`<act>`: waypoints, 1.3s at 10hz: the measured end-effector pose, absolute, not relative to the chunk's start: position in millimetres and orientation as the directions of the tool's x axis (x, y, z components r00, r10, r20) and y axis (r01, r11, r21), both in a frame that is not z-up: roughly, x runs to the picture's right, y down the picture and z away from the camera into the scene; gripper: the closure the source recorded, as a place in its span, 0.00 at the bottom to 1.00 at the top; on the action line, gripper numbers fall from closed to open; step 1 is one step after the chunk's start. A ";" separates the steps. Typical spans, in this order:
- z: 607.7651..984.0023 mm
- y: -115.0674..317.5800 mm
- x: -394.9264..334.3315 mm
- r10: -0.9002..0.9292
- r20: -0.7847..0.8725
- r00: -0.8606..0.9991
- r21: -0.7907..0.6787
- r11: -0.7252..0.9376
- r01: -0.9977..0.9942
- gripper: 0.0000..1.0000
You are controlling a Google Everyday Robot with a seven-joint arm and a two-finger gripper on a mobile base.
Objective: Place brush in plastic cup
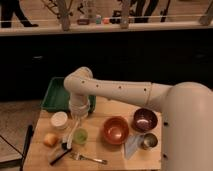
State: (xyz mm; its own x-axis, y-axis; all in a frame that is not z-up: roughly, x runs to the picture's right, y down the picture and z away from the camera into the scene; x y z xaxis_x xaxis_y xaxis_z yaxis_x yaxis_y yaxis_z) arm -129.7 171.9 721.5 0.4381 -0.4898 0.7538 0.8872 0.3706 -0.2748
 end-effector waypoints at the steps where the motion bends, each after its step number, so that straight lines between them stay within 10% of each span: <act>1: 723.4 176.3 -128.2 -0.474 0.764 0.438 -0.276 0.373 0.886 1.00; 9: 735.3 196.5 -115.5 -0.379 0.803 0.460 -0.303 0.405 0.863 0.97; 13: 738.2 197.8 -108.8 -0.339 0.805 0.486 -0.322 0.439 0.839 0.58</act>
State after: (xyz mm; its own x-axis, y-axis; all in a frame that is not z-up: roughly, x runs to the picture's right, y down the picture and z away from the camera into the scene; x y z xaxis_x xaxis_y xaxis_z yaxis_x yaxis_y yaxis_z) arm -108.8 197.8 738.2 0.4863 -0.3390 0.8053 0.8388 0.4393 -0.3216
